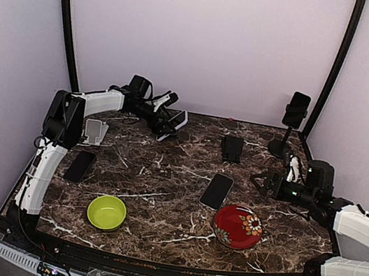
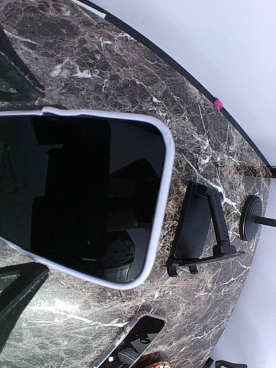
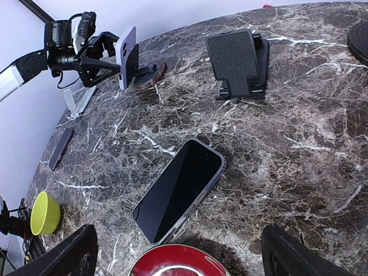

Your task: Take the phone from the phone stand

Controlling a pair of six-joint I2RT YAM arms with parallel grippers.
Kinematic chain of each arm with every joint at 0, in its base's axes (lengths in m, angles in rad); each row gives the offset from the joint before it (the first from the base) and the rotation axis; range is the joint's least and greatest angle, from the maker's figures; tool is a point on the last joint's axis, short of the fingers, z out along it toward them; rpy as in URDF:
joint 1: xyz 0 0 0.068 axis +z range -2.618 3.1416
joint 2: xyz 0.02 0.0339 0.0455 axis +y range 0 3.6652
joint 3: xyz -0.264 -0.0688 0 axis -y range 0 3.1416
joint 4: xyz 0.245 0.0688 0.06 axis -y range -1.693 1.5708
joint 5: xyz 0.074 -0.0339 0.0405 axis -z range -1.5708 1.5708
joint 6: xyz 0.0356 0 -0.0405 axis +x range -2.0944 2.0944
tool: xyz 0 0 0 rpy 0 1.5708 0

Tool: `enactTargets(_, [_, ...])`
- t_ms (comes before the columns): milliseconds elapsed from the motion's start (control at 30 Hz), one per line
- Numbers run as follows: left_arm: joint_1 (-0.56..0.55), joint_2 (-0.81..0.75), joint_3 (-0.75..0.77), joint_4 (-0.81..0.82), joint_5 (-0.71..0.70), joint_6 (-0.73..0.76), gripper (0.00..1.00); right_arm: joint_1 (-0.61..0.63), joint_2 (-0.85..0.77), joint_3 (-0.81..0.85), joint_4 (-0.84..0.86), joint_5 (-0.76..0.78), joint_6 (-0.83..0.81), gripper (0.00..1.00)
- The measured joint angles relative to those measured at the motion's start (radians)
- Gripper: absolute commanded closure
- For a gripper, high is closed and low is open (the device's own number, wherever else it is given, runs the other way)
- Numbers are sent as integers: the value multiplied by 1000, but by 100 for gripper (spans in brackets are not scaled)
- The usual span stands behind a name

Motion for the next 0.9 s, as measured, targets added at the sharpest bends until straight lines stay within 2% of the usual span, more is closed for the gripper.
enactTargets(233, [-11, 37, 14, 8, -7, 15, 2, 0, 14, 0, 0, -1, 0, 1])
enactTargets(600, [-11, 44, 27, 13, -9, 11, 15, 0, 14, 0, 0, -1, 0, 1])
enactTargets(733, [-11, 44, 28, 21, -7, 10, 25, 0, 14, 0, 0, -1, 0, 1])
enactTargets(900, [-10, 44, 29, 24, -3, 8, 28, 0, 11, 0, 0, -1, 0, 1])
